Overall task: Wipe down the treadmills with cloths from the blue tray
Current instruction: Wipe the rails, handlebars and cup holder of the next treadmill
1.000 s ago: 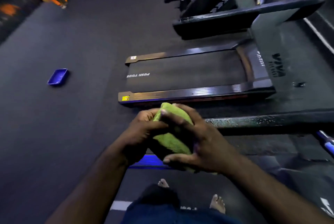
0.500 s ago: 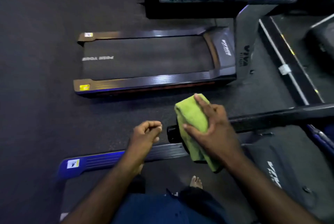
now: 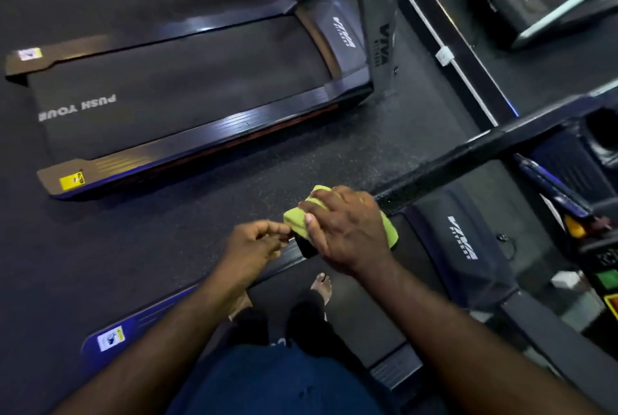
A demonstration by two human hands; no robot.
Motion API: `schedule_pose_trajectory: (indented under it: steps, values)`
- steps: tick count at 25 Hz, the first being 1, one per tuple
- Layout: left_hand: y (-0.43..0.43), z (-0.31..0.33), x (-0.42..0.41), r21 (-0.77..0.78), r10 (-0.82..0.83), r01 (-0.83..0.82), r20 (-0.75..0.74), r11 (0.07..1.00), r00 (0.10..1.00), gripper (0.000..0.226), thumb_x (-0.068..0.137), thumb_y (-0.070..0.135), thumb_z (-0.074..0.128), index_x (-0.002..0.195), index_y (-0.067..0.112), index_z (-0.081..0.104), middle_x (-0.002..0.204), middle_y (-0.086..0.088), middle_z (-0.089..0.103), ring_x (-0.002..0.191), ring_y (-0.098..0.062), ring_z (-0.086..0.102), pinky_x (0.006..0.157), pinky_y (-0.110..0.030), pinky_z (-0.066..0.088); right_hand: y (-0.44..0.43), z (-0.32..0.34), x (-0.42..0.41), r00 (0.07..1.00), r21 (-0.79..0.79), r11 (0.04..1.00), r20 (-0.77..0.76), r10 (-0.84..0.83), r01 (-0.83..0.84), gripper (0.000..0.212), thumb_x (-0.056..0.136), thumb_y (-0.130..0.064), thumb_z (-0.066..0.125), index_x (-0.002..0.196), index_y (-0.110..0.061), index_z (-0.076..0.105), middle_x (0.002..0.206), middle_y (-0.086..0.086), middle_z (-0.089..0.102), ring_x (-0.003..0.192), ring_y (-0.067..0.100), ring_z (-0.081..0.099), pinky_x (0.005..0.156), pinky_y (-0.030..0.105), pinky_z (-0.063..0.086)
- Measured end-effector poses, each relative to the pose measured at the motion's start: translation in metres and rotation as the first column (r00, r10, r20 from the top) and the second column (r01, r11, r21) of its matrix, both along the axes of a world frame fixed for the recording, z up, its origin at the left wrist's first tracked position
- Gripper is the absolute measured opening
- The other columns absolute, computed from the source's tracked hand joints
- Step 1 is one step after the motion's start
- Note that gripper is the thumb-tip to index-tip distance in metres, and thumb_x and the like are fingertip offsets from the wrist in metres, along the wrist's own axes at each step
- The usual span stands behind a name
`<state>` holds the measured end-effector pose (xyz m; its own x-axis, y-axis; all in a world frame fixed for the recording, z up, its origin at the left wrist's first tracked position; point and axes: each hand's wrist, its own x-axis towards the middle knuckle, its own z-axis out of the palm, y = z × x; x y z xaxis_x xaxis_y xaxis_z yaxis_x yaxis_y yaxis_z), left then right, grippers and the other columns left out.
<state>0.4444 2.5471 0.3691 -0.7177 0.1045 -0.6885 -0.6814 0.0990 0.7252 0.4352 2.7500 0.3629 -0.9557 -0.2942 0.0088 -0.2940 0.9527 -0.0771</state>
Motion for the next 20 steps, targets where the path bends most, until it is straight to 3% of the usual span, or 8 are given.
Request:
schedule_pose_trajectory:
  steps: [6, 8, 10, 13, 15, 16, 18, 20]
  values:
    - [-0.004, -0.006, 0.005, -0.011, -0.164, 0.163, -0.073, 0.986, 0.984, 0.044, 0.097, -0.010, 0.060, 0.119, 0.026, 0.074, 0.116, 0.008, 0.078, 0.113, -0.004, 0.071, 0.102, -0.027, 0.055, 0.062, 0.004, -0.031, 0.974, -0.064, 0.977, -0.084, -0.210, 0.205, 0.026, 0.100, -0.036, 0.051, 0.100, -0.027, 0.076, 0.102, -0.007, 0.073, 0.092, 0.025, 0.064, 0.083, 0.043, 0.045]
    - [-0.008, -0.009, 0.011, -0.008, -0.242, 0.242, -0.110, 0.970, 0.964, 0.051, 0.098, -0.011, 0.058, 0.131, 0.026, 0.069, 0.126, 0.011, 0.074, 0.118, -0.001, 0.067, 0.103, -0.025, 0.053, 0.034, 0.003, -0.019, 0.928, -0.150, 0.931, -0.126, -0.351, 0.332, 0.026, 0.097, -0.034, 0.054, 0.096, -0.026, 0.078, 0.103, -0.007, 0.072, 0.099, 0.025, 0.063, 0.088, 0.043, 0.045]
    - [-0.011, -0.009, 0.014, -0.009, -0.252, 0.253, -0.116, 0.968, 0.961, 0.050, 0.098, -0.011, 0.058, 0.132, 0.024, 0.069, 0.123, 0.011, 0.074, 0.117, -0.002, 0.068, 0.102, -0.025, 0.054, -0.014, -0.002, 0.010, 0.908, -0.228, 0.895, -0.087, -0.410, 0.383, 0.027, 0.097, -0.036, 0.054, 0.105, -0.028, 0.078, 0.119, -0.008, 0.071, 0.119, 0.025, 0.059, 0.100, 0.046, 0.042]
    - [-0.013, -0.012, 0.019, -0.129, -0.176, 0.160, -0.128, 0.979, 0.976, 0.029, 0.095, -0.006, 0.063, 0.106, 0.018, 0.076, 0.100, -0.002, 0.079, 0.105, -0.025, 0.073, 0.099, -0.046, 0.058, -0.060, -0.013, 0.043, 0.974, -0.148, 0.964, -0.025, -0.227, 0.221, 0.034, 0.099, -0.044, 0.052, 0.122, -0.031, 0.074, 0.137, -0.005, 0.065, 0.133, 0.029, 0.052, 0.108, 0.049, 0.038]
    - [-0.017, -0.014, 0.022, -0.148, -0.132, 0.118, -0.087, 0.982, 0.987, 0.021, 0.096, -0.002, 0.064, 0.100, 0.016, 0.074, 0.098, -0.006, 0.078, 0.104, -0.030, 0.072, 0.100, -0.050, 0.057, -0.028, -0.014, 0.025, 0.999, -0.081, 0.997, -0.028, 0.018, -0.020, 0.036, 0.102, -0.048, 0.051, 0.126, -0.033, 0.073, 0.136, -0.004, 0.066, 0.126, 0.027, 0.057, 0.101, 0.046, 0.041]
    - [-0.019, -0.014, 0.023, -0.142, -0.129, 0.117, -0.075, 0.983, 0.989, 0.019, 0.097, -0.001, 0.064, 0.101, 0.015, 0.073, 0.099, -0.005, 0.078, 0.104, -0.028, 0.073, 0.101, -0.049, 0.057, -0.002, -0.007, 0.008, 0.998, -0.066, 0.996, 0.002, 0.057, -0.057, 0.037, 0.103, -0.048, 0.049, 0.125, -0.031, 0.074, 0.131, -0.005, 0.070, 0.118, 0.024, 0.061, 0.097, 0.043, 0.042]
    - [-0.022, -0.018, 0.019, -0.143, -0.140, 0.130, -0.065, 0.981, 0.988, 0.018, 0.097, 0.002, 0.065, 0.101, 0.018, 0.073, 0.099, 0.000, 0.079, 0.102, -0.022, 0.074, 0.101, -0.048, 0.058, 0.039, 0.008, -0.029, 0.995, -0.070, 0.993, -0.025, -0.098, 0.096, 0.039, 0.103, -0.046, 0.045, 0.117, -0.029, 0.077, 0.117, -0.006, 0.074, 0.105, 0.023, 0.067, 0.091, 0.040, 0.044]
    - [-0.019, -0.019, 0.016, -0.161, -0.162, 0.148, -0.081, 0.976, 0.983, 0.019, 0.097, 0.005, 0.067, 0.100, 0.022, 0.075, 0.098, 0.005, 0.079, 0.101, -0.017, 0.074, 0.100, -0.045, 0.059, 0.030, 0.008, -0.020, 0.948, -0.042, 0.949, -0.051, -0.313, 0.311, 0.039, 0.103, -0.046, 0.042, 0.118, -0.031, 0.074, 0.122, -0.005, 0.070, 0.113, 0.024, 0.063, 0.098, 0.042, 0.043]
